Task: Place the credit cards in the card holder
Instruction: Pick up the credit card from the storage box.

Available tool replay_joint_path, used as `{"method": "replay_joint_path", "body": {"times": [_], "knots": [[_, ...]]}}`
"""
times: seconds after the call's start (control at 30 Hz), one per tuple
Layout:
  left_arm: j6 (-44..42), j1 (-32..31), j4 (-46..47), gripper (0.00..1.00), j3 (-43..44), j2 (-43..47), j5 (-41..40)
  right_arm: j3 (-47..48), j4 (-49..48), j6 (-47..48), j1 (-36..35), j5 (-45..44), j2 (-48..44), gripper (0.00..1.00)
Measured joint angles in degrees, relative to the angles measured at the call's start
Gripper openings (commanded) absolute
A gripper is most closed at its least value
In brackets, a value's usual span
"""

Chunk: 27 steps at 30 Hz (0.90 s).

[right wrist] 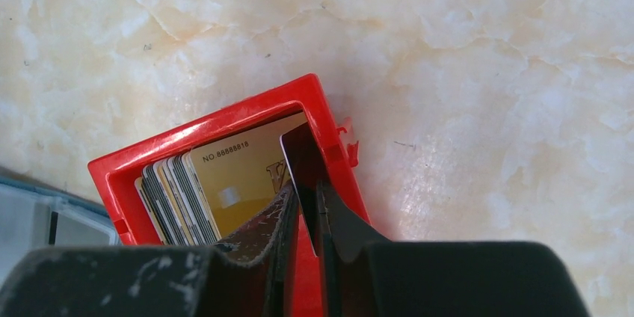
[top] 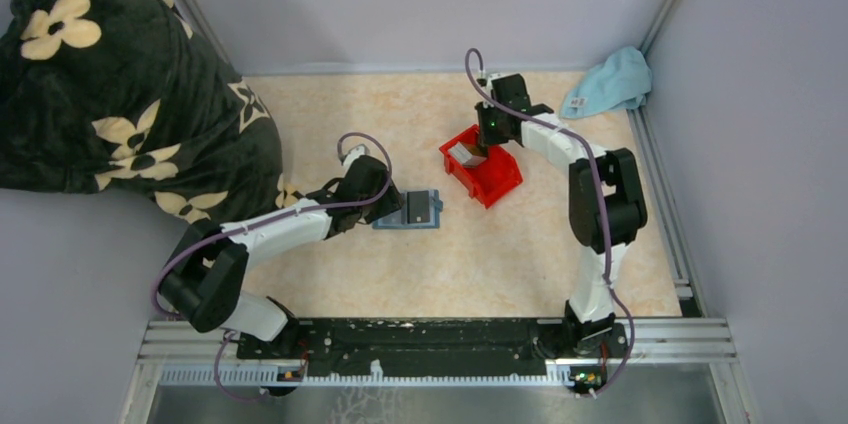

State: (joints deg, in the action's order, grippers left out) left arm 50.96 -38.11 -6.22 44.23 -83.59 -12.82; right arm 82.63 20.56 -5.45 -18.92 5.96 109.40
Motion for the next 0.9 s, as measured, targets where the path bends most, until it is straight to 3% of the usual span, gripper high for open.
{"method": "replay_joint_path", "body": {"times": [0.2, 0.57, 0.9], "knots": [[0.0, 0.02, 0.79, 0.6, 0.11, -0.66, 0.35, 0.0, -1.07, 0.94, -0.59, -1.95, 0.37, 0.0], [-1.73, 1.46, 1.95, 0.64, 1.9, -0.59, 1.77, -1.6, -1.22, 1.68, -1.68, -6.91, -1.55, 0.0], [-5.88, 1.62, 2.01, 0.71, 2.99, 4.57, 5.14, -8.09, 0.37, 0.46, -3.85, -8.31, -20.04, 0.0]]}}
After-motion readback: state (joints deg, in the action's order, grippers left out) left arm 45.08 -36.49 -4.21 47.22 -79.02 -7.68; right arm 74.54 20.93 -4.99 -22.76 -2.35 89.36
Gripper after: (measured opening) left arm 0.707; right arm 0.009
